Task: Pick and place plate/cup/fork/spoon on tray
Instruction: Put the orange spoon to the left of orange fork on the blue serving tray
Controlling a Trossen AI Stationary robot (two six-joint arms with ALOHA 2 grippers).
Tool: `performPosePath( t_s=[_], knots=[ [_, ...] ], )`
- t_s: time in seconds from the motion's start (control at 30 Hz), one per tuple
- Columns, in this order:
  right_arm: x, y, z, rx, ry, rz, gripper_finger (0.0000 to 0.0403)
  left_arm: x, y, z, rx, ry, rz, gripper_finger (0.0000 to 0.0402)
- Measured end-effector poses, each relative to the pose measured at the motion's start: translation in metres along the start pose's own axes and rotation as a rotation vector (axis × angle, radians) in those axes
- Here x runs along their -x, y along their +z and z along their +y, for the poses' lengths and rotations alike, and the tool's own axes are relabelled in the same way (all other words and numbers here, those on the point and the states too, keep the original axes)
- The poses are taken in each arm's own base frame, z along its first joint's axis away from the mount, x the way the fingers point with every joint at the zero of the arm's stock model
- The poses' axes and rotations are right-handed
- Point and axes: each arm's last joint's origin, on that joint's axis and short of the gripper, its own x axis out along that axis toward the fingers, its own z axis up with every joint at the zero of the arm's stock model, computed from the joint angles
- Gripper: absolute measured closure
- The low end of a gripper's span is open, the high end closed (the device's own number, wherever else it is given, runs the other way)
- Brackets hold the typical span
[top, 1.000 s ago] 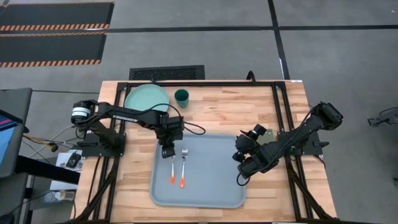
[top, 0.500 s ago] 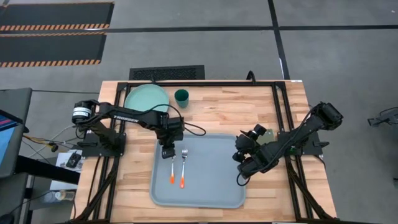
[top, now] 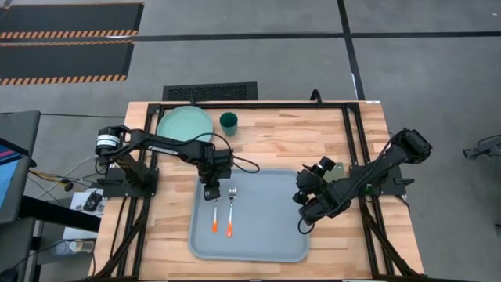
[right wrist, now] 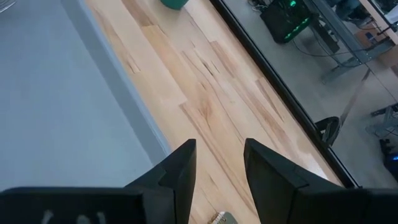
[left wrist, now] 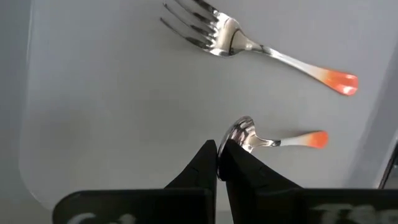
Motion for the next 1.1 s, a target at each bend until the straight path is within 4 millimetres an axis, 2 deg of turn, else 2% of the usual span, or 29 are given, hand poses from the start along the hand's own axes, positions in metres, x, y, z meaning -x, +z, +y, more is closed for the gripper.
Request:
performPosePath(
  t_s=[0.7, 0.93, 1.1],
  knots=[
    [0.0, -0.0003, -0.0002, 0.011, 0.0, 0.004, 0.0244, 0.0001, 0.0041, 0.0026, -0.021, 0.111, -0.057, 0.04],
    [0.0, -0.0002, 0.0, 0.012, 0.0, 0.003, 0.0244, -0.0021, 0.0057, -0.0026, -0.029, 0.153, -0.086, 0.04],
    [0.0, -0.0003, -0.0001, 0.014, 0.0, 0.004, 0.0244, -0.0061, 0.003, -0.0036, -0.024, 0.274, -0.085, 0.0401]
  ],
)
